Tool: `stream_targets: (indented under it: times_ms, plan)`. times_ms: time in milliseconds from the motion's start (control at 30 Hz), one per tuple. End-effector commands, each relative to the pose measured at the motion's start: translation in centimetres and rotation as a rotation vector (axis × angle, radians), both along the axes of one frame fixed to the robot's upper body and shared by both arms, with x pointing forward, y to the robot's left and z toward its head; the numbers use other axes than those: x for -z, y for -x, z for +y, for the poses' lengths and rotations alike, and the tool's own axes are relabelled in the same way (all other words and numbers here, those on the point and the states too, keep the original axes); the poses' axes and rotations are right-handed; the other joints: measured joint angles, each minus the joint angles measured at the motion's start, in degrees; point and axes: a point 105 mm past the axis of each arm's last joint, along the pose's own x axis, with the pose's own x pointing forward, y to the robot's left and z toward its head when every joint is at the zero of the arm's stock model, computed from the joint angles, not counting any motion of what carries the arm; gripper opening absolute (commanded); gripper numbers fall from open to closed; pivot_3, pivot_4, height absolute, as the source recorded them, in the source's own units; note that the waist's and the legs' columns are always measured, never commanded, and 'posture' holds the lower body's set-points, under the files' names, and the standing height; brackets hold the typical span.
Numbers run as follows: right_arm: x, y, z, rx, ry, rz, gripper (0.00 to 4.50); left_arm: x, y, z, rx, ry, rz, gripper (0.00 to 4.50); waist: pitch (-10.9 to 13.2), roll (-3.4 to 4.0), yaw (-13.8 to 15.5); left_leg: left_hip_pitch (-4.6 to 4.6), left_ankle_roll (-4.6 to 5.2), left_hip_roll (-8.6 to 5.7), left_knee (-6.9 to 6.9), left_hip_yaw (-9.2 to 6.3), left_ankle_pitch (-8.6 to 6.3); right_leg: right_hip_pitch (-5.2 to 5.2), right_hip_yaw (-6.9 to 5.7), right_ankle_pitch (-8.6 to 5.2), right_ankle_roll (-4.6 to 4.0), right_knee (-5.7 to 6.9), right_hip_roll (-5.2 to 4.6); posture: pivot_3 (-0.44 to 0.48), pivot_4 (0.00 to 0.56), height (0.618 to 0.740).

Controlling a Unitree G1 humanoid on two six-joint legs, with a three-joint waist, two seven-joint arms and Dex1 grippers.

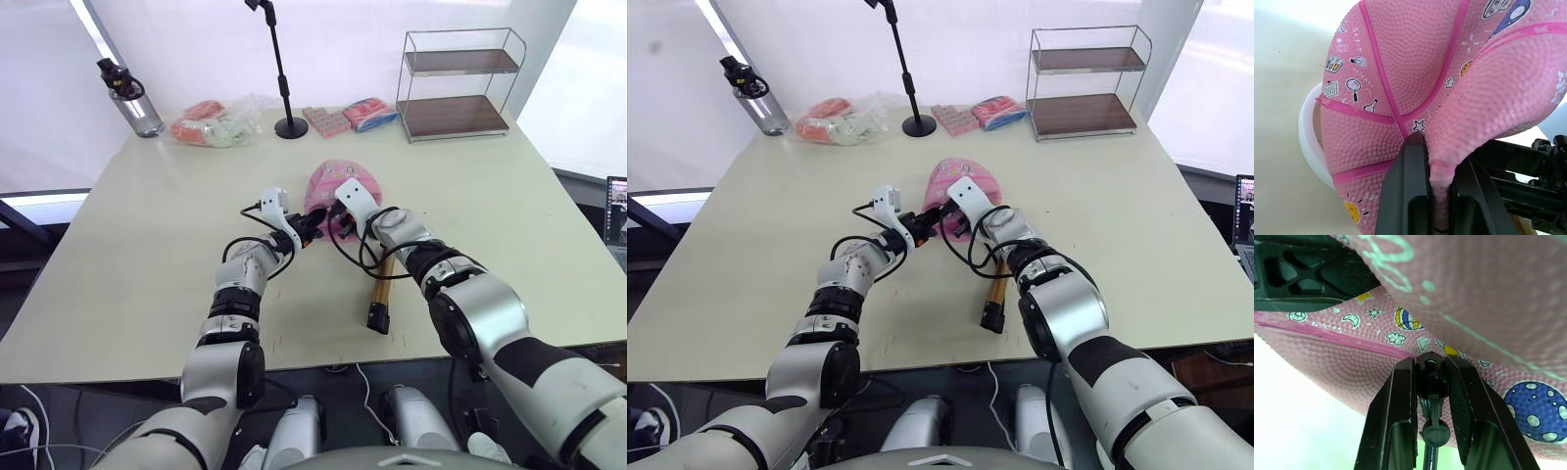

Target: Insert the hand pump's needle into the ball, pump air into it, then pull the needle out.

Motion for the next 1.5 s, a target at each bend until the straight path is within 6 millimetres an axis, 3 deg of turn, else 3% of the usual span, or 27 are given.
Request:
stream_targets:
  times_ms: [33,233,600,667,867,1100,1300,1500]
  plan:
    - [2.6,0.7,-1.8,0.025,0.083,0.076,0.4,3.0,1.0,-0.7,0.028,-0.012,0.115,0.0,0.0,0.02,0.1,-0.01,0.0,-0.01,0.0,0.0,0.0,0.0,-0.01,0.0,0.0,0.0,0.0,0.0,0.15,0.731]
    - [2.4,0.5,-2.4,0.001,0.147,0.053,0.4,2.7,0.7,-0.5,0.022,-0.015,0.107,0.0,0.0,0.03,0.3,-0.03,0.0,-0.05,0.0,-0.01,0.0,0.0,-0.03,0.0,0.0,-0.02,-0.03,0.0,0.15,0.731]
    - [0.3,-0.3,-3.2,-0.055,0.182,0.056,0.4,2.7,0.4,-0.4,0.021,-0.022,0.098,0.0,0.3,0.16,1.1,-0.18,0.01,-0.29,-0.01,-0.02,0.01,-0.13,-0.06,0.09,0.16,-0.03,-0.12,0.0,0.15,0.731]
    - [0.0,-0.5,-3.5,-0.06,0.201,0.034,1.43,2.6,0.2,-0.4,0.022,-0.024,0.096,0.0,0.4,0.2,1.2,-0.21,0.02,-0.32,-0.01,-0.02,0.03,-0.13,-0.09,0.09,0.16,-0.03,-0.16,0.0,0.15,0.731]
    - [-1.5,-0.9,-3.5,-0.089,0.194,0.009,3.86,2.3,0.0,-0.5,0.028,-0.03,0.09,0.0,0.7,0.26,1.3,-0.3,0.03,-0.52,-0.01,-0.04,0.11,-0.16,-0.14,0.12,0.21,-0.05,-0.36,0.0,0.15,0.731]
    - [-4.2,-1.9,-4.5,-0.108,0.165,-0.041,3.86,2.1,-0.2,-0.9,0.042,-0.031,0.086,0.0,1.1,0.17,1.5,-0.42,-0.08,-0.71,-0.01,-0.2,0.17,-0.18,-0.28,0.13,0.23,-0.05,-0.51,0.0,0.15,0.731]
    - [-6.4,-1.8,-5.3,-0.174,0.105,-0.055,3.86,1.9,-0.4,-1.2,0.05,-0.03,0.082,0.0,1.3,0.19,2.3,-1.41,-0.25,-0.81,0.01,-0.35,0.53,-1.15,-0.37,0.18,0.26,0.07,-0.55,0.0,0.15,0.731]
    - [-8.4,-0.3,-6.1,-0.252,-0.006,-0.093,3.86,1.6,-0.6,-1.3,0.053,-0.028,0.079,0.0,1.3,0.21,3.1,-2.23,-0.58,-0.91,0.01,-0.54,0.73,-1.81,-0.52,0.18,0.26,0.07,-0.64,0.0,0.15,0.731]
